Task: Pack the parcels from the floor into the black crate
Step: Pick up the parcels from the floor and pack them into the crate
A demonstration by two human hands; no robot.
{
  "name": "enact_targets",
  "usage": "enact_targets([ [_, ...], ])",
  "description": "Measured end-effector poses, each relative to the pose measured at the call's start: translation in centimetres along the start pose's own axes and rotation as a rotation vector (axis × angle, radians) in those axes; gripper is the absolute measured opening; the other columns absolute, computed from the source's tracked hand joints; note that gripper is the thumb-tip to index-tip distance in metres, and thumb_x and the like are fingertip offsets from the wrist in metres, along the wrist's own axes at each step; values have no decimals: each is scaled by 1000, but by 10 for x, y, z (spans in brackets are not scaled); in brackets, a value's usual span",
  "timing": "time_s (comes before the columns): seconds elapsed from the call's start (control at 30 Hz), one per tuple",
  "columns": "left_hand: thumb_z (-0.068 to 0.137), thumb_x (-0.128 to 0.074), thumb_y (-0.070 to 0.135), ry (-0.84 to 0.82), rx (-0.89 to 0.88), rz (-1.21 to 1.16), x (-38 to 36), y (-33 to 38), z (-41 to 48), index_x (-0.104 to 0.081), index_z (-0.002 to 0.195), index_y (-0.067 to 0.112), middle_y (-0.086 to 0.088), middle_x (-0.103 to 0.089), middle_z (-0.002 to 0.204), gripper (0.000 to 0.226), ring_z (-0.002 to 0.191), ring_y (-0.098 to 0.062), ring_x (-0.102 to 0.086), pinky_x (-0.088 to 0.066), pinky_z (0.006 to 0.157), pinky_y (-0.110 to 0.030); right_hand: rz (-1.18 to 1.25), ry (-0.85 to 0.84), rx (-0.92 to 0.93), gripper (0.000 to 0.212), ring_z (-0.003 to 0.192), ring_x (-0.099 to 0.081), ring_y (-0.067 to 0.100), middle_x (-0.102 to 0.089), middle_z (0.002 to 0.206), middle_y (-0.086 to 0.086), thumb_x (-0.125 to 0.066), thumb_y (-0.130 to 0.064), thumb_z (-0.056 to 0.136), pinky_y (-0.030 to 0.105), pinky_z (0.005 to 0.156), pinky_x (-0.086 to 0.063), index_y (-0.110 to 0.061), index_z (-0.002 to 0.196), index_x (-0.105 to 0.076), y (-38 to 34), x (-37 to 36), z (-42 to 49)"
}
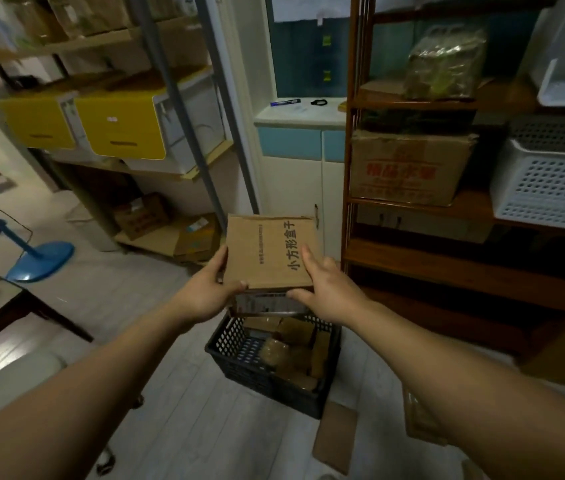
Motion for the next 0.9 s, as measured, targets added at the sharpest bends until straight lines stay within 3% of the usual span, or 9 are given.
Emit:
enact_targets([
  [0.1,89,-60,18,1,53,2,13,-10,37,0,151,30,0,-27,154,86,128,-24,-45,-40,102,-39,25,-20,24,92,133,-34,24,-19,151,7,-54,-51,90,40,109,-36,-34,150,13,-3,-5,35],
  [0.3,89,-60,17,-83,46,37,12,-21,97,-7,150,30,1,-29,153,82,132,-24,-41,-36,109,-43,48,-42,-44,92,130,-37,24,-22,149,7,-55,-50,90,38,106,-39,-35,150,14,9,-16,83],
  [0.47,89,-60,16,-200,54,56,15,-44,153,-6,151,27,1,-30,152,83,133,-24,-40,-37,109,-40,77,-21,-165,94,126,-41,25,-29,145,7,-56,-52,89,38,103,-40,-37,149,14,16,-40,115],
  [0.57,88,-61,14,-303,34,63,22,-65,190,-7,151,29,0,-35,150,84,130,-23,-43,-39,108,-43,101,4,-245,95,129,-38,26,-26,147,7,-57,-50,89,39,105,-39,-36,149,15,11,-59,134],
  [0.73,87,-64,17,-441,-15,129,44,-113,249,-4,151,28,-3,-36,150,88,132,-24,-41,-38,107,-37,170,27,-397,98,131,-35,27,-20,150,6,-58,-51,88,40,108,-36,-34,149,16,-10,-114,172],
  [0.9,88,-62,16,-526,-76,157,52,-168,291,-21,148,25,-3,-41,142,73,128,-23,-43,-40,96,-31,241,-11,-465,98,132,-37,26,-14,154,6,-58,-51,89,39,111,-33,-35,148,19,-21,-185,213],
])
Point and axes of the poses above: each hand's wrist, its own z-axis towards the middle knuckle, its own x-axis out of the back of the hand, y = z × x, the point moved 5 cm from there along z, towards the middle knuckle
